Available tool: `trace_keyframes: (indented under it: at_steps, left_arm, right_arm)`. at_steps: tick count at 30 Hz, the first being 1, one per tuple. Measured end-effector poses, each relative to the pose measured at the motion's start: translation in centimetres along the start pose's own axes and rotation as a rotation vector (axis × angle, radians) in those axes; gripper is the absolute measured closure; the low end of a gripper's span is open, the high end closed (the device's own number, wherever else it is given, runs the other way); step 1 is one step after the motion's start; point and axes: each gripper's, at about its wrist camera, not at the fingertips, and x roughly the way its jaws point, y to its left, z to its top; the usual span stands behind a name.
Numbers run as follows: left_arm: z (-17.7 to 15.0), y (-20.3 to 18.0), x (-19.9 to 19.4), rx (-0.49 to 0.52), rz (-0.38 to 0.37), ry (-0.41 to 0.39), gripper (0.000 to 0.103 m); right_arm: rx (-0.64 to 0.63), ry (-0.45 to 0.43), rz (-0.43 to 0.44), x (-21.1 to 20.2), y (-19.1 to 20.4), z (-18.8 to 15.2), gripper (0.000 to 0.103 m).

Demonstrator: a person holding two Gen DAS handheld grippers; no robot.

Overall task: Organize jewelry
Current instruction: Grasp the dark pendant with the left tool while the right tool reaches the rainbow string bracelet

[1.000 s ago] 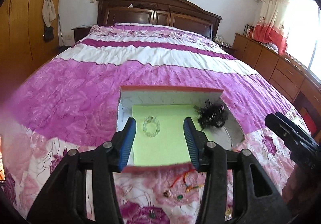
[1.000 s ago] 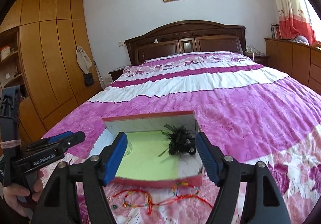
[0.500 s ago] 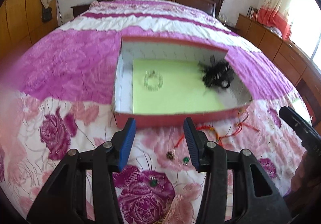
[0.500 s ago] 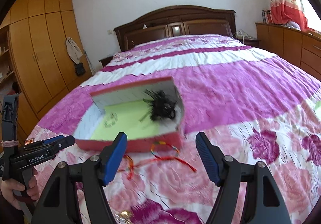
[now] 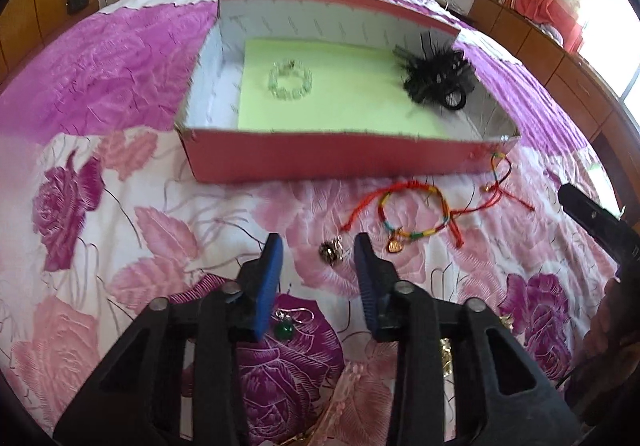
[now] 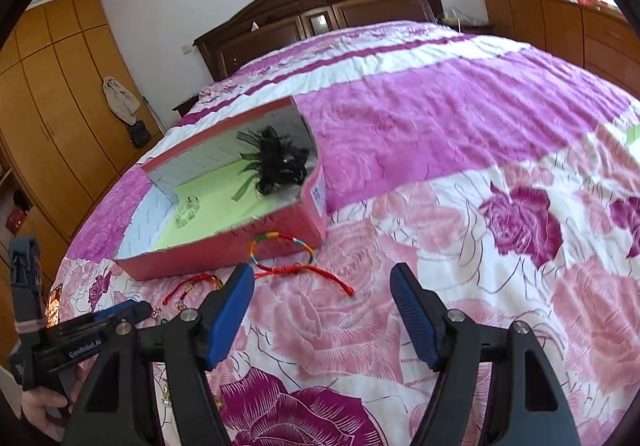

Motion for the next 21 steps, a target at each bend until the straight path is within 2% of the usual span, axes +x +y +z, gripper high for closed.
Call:
trace_keyframes:
  at_steps: [2, 9, 11, 21]
  left_arm:
    - [-0.2, -0.1, 0.4, 0.004, -0.002, 0.012, 0.085]
    - [-0.3, -0.2, 1.3, 0.008, 0.001, 0.027, 0.091]
    - [-0.4, -0.1, 1.4, 0.006, 0.003, 0.024, 0.098]
    - [0.1, 0.7, 0.1, -0.022, -0.019, -0.013, 0.098]
  right_arm:
    - [0.018, 0.007, 0.008, 0.2, -0.4, -0.2, 0.03]
    - [0.064, 0.033, 0.027, 0.9, -1.4, -0.6, 0.03]
    - [0.071, 0.039, 0.031, 1.0, -1.6, -0.7, 0.03]
    - [0.067, 0.063, 0.027, 1.7, -1.6, -0.8, 0.03]
